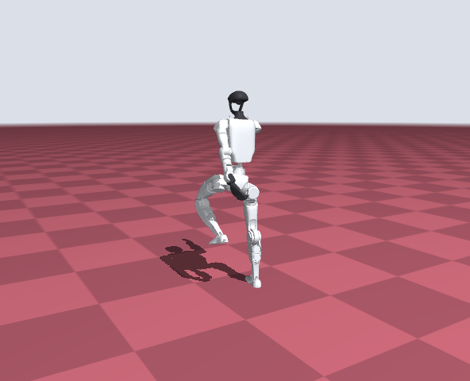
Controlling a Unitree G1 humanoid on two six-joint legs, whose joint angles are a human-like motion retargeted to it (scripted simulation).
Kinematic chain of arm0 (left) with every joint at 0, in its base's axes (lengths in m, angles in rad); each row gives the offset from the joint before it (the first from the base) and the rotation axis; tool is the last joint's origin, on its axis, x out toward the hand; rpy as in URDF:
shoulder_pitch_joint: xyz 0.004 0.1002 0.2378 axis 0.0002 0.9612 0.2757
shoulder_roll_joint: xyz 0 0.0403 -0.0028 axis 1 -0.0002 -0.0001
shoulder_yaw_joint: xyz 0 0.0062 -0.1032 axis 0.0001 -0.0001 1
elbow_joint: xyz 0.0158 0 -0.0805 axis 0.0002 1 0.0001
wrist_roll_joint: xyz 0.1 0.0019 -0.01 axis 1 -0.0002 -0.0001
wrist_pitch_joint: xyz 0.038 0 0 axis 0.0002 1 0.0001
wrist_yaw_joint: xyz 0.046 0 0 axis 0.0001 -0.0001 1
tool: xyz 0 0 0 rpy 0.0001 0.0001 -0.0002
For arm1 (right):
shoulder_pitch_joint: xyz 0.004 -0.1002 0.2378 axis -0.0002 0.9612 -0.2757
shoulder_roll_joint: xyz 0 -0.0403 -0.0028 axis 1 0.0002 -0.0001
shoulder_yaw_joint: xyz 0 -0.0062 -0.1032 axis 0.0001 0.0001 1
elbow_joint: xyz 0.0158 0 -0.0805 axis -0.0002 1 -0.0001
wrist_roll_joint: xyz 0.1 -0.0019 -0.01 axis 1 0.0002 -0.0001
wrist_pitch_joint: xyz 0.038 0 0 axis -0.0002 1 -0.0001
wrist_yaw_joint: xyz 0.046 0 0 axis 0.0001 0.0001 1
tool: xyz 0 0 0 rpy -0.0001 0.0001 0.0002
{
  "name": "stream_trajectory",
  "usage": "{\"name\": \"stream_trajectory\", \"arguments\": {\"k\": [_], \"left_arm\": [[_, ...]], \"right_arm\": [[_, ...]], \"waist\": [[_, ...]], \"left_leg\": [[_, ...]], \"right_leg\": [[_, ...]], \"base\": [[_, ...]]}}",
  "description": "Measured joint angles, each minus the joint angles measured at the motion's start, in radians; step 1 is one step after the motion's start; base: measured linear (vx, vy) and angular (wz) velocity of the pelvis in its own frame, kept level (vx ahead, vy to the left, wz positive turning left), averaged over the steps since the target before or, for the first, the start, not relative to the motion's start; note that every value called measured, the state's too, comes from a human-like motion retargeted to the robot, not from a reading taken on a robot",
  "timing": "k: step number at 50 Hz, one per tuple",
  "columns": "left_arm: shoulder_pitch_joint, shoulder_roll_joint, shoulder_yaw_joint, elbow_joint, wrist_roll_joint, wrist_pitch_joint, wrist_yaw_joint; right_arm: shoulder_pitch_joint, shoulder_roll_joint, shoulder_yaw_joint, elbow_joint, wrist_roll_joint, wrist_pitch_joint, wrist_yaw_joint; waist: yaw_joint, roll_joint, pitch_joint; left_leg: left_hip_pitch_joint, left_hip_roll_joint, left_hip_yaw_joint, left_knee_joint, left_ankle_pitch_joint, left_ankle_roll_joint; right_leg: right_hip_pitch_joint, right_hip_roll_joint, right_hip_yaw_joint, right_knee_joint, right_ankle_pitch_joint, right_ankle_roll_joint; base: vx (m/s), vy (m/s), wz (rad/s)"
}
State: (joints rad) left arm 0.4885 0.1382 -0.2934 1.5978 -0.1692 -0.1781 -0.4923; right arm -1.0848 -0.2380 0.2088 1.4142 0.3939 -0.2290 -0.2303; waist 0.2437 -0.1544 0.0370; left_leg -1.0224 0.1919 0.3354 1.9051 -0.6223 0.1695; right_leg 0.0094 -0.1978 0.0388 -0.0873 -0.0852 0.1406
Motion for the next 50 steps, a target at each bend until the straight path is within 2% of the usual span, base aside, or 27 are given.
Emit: {"name": "stream_trajectory", "arguments": {"k": [3,5,6,8,10,11,12,13,15,17,20,23,27,30,34,37,40,42,43,45,47,48,50], "left_arm": [[-0.077,-0.013,-0.009,-0.016,0.015,0.001,0.043],[-0.185,-0.009,0.022,-0.014,0.014,0.007,0.088],[-0.256,0.001,0.057,-0.009,0.016,0.011,0.133],[-0.401,0.025,0.138,0.003,0.001,-0.017,0.276],[-0.540,0.047,0.197,0.014,-0.089,-0.068,0.410],[-0.601,0.056,0.223,0.028,-0.026,-0.049,0.439],[-0.664,0.064,0.234,0.039,0.027,-0.031,0.459],[-0.731,0.069,0.218,0.040,0.061,-0.014,0.463],[-0.892,0.086,0.152,0.028,0.152,0.055,0.430],[-1.058,0.115,0.104,-0.010,0.227,0.124,0.439],[-1.262,0.168,0.075,-0.101,0.280,0.173,0.472],[-1.400,0.221,0.054,-0.200,0.266,0.140,0.519],[-1.536,0.264,0.000,-0.276,0.243,0.111,0.543],[-1.614,0.271,-0.029,-0.285,0.281,0.122,0.511],[-1.640,0.239,-0.010,-0.289,0.293,0.120,0.478],[-1.585,0.191,0.026,-0.298,0.266,0.098,0.447],[-1.464,0.124,0.058,-0.309,0.228,0.051,0.407],[-1.366,0.080,0.055,-0.299,0.201,0.025,0.408],[-1.311,0.066,0.040,-0.283,0.229,0.012,0.398],[-1.163,0.046,-0.028,-0.239,0.293,-0.057,0.363],[-0.989,0.048,-0.073,-0.162,0.381,-0.101,0.339],[-0.897,0.052,-0.080,-0.116,0.416,-0.096,0.309],[-0.698,0.065,-0.061,-0.034,0.408,-0.052,0.216]], "right_arm": [[0.086,0.033,0.027,0.005,-0.065,0.005,0.009],[0.165,0.056,0.057,0.011,-0.177,0.033,0.036],[0.212,0.067,0.073,0.017,-0.246,0.054,0.055],[0.319,0.084,0.108,0.029,-0.336,0.055,0.064],[0.457,0.089,0.123,0.052,-0.404,0.035,0.039],[0.549,0.083,0.124,0.070,-0.415,0.041,0.052],[0.641,0.076,0.124,0.092,-0.431,0.047,0.072],[0.731,0.067,0.122,0.119,-0.457,0.052,0.110],[0.887,0.044,0.102,0.175,-0.529,0.093,0.209],[1.024,0.028,0.067,0.220,-0.541,0.159,0.274],[1.208,0.004,0.002,0.255,-0.500,0.210,0.324],[1.373,-0.018,-0.079,0.233,-0.425,0.184,0.343],[1.527,-0.021,-0.124,0.210,-0.324,0.155,0.384],[1.572,-0.006,-0.107,0.229,-0.300,0.160,0.418],[1.539,0.016,-0.092,0.245,-0.303,0.161,0.427],[1.456,0.026,-0.095,0.238,-0.275,0.149,0.419],[1.324,0.020,-0.133,0.243,-0.245,0.134,0.379],[1.209,0.011,-0.177,0.256,-0.250,0.146,0.305],[1.148,0.011,-0.197,0.262,-0.280,0.156,0.278],[1.037,0.013,-0.187,0.261,-0.257,0.119,0.235],[0.899,0.018,-0.117,0.241,-0.174,0.065,0.197],[0.822,0.020,-0.078,0.226,-0.146,0.060,0.193],[0.670,0.021,-0.063,0.181,-0.173,0.082,0.157]], "waist": [[-0.010,0.004,-0.020],[-0.003,-0.006,0.004],[0.012,-0.012,0.037],[0.044,0.015,0.106],[0.011,0.085,0.129],[-0.055,0.113,0.128],[-0.111,0.140,0.127],[-0.147,0.166,0.125],[-0.168,0.182,0.079],[-0.192,0.181,0.068],[-0.260,0.200,0.081],[-0.360,0.235,0.069],[-0.431,0.252,0.078],[-0.450,0.229,0.076],[-0.456,0.204,0.048],[-0.439,0.195,0.020],[-0.435,0.201,0.010],[-0.431,0.175,0.055],[-0.402,0.144,0.072],[-0.290,0.110,0.068],[-0.171,0.089,0.093],[-0.124,0.070,0.117],[-0.120,0.032,0.085]], "left_leg": [[0.147,-0.084,-0.021,-0.382,0.020,-0.058],[0.374,-0.091,0.061,-0.735,0.021,-0.056],[0.544,-0.119,0.126,-0.995,0.044,-0.071],[0.902,-0.191,0.213,-1.563,0.172,-0.096],[1.117,-0.211,0.197,-1.920,0.348,-0.110],[1.121,-0.180,0.169,-1.872,0.340,-0.190],[1.137,-0.157,0.137,-1.857,0.347,-0.239],[1.176,-0.147,0.098,-1.907,0.384,-0.224],[1.171,-0.149,0.048,-1.992,0.442,-0.154],[1.157,-0.146,0.021,-1.992,0.427,-0.151],[1.187,-0.128,-0.018,-1.992,0.414,-0.192],[1.198,-0.084,-0.082,-1.992,0.424,-0.213],[1.261,-0.052,-0.124,-1.992,0.415,-0.192],[1.311,-0.061,-0.138,-1.992,0.405,-0.191],[1.349,-0.076,-0.157,-1.992,0.375,-0.199],[1.368,-0.091,-0.160,-1.992,0.352,-0.210],[1.398,-0.104,-0.187,-1.991,0.342,-0.231],[1.460,-0.133,-0.230,-1.963,0.331,-0.234],[1.495,-0.169,-0.239,-1.951,0.330,-0.225],[1.523,-0.225,-0.204,-1.909,0.360,-0.197],[1.524,-0.264,-0.130,-1.790,0.413,-0.170],[1.497,-0.283,-0.093,-1.665,0.408,-0.176],[1.162,-0.245,-0.069,-1.025,0.269,-0.204]], "right_leg": [[0.054,-0.007,-0.007,0.000,-0.036,0.006],[0.120,-0.025,0.001,0.000,-0.054,0.019],[0.167,-0.037,0.012,0.004,-0.063,0.031],[0.264,-0.022,0.043,0.040,-0.093,0.046],[0.327,0.052,0.042,0.101,-0.122,0.018],[0.346,0.088,0.000,0.153,-0.116,-0.004],[0.338,0.121,-0.035,0.243,-0.103,-0.027],[0.278,0.149,-0.057,0.409,-0.076,-0.051],[-0.049,0.154,-0.074,0.949,-0.029,-0.076],[-0.311,0.114,-0.104,1.363,-0.005,-0.100],[-0.577,0.084,-0.122,1.801,-0.073,-0.134],[-0.771,0.107,-0.150,2.033,-0.143,-0.095],[-0.906,0.088,-0.183,2.134,-0.237,-0.122],[-0.948,0.061,-0.190,2.079,-0.278,-0.142],[-0.923,0.044,-0.208,1.804,-0.284,-0.132],[-0.816,0.039,-0.244,1.426,-0.293,-0.123],[-0.553,0.025,-0.360,0.823,-0.271,-0.096],[-0.260,0.049,-0.441,0.295,-0.101,-0.027],[-0.166,0.045,-0.449,0.137,0.008,0.017],[-0.106,0.044,-0.406,0.038,0.139,0.079],[-0.035,0.050,-0.312,0.000,0.163,0.118],[0.000,0.034,-0.263,0.000,0.153,0.120],[-0.010,-0.002,-0.224,0.000,0.131,0.095]], "base": [[0.57,0.15,-0.12],[0.66,0.15,-0.56],[0.73,0.19,-0.94],[0.76,0.25,-0.97],[0.70,0.32,0.46],[0.63,0.31,1.91],[0.57,0.30,2.26],[0.47,0.27,1.62],[0.37,0.21,0.77],[0.42,0.15,0.59],[0.49,0.11,0.85],[0.50,0.03,1.12],[0.51,-0.02,0.66],[0.50,-0.07,0.37],[0.49,-0.08,0.28],[0.50,-0.09,0.08],[0.58,-0.11,0.53],[0.71,-0.19,0.62],[0.72,-0.24,-0.47],[0.69,-0.26,-1.75],[0.64,-0.24,-2.57],[0.56,-0.20,-2.05],[0.45,-0.12,-0.71]]}}
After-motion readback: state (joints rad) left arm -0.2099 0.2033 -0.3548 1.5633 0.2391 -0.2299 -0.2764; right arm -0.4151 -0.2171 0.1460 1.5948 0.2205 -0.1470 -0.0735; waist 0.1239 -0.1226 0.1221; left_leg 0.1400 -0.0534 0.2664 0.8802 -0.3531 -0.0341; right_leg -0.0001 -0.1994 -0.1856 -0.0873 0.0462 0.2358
